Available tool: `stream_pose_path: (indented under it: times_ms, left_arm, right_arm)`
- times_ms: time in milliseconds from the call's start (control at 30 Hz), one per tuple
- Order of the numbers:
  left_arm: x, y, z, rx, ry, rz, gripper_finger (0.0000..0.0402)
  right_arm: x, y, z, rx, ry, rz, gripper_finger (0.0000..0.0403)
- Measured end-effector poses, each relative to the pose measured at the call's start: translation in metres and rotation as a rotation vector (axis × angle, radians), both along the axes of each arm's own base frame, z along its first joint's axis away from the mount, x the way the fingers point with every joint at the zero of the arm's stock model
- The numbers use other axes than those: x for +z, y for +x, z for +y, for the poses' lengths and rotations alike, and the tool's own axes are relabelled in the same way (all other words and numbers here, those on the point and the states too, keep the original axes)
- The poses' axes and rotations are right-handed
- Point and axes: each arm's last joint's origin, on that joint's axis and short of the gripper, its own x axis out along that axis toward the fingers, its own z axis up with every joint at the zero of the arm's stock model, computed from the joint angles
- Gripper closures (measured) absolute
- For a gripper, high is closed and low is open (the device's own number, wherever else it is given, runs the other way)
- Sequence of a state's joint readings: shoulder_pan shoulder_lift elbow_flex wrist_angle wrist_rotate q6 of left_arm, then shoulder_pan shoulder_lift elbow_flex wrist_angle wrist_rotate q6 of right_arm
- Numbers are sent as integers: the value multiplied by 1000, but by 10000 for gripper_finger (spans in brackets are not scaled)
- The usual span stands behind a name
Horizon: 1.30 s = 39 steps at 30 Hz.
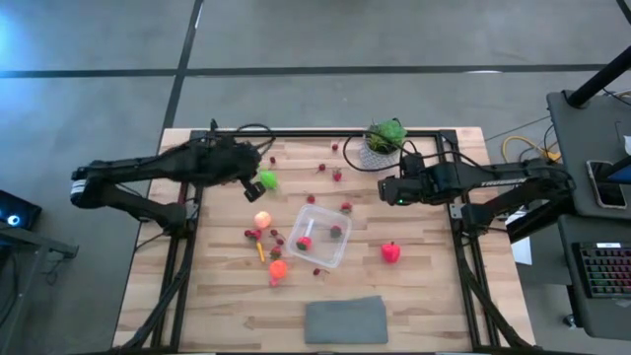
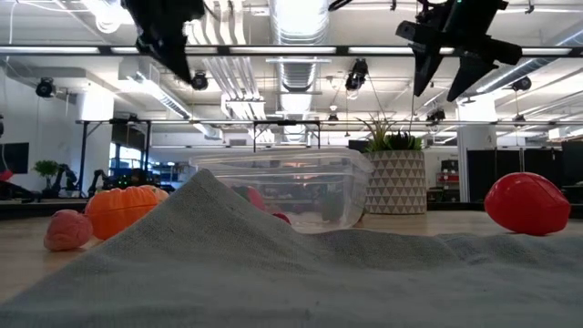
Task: Pick and placing Produce into tupperware
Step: Put the melon into the transparent container
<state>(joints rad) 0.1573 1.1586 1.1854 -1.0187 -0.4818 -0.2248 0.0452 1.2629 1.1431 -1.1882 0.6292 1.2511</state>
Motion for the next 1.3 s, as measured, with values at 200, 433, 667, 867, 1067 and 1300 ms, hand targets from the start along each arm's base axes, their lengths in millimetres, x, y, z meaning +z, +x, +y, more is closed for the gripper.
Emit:
stream_pose_path:
  times_ms: [200, 433, 667, 867, 1067, 1300]
  left_arm:
    - [-25, 22, 17, 5, -26, 290, 332]
    - [-49, 34, 41, 432, -174, 183, 228]
    - [-51, 23, 64, 818, -435, -29, 198]
    - [-56, 30, 67, 963, -483, -144, 197]
    - [-73, 53, 79, 1068, -525, -264, 197]
    - [-102, 68, 85, 1092, -611, -162, 197]
  right_arm:
    - [11, 0, -2, 52, -19, 2, 98]
    - [22, -14, -3, 53, 6, -54, 97]
    - [35, -32, -5, 37, -15, -125, 98]
    - [38, -39, -6, 21, -53, -145, 96]
    - [38, -38, -6, 20, -67, -138, 99]
    - [37, -38, -6, 35, -74, -116, 92]
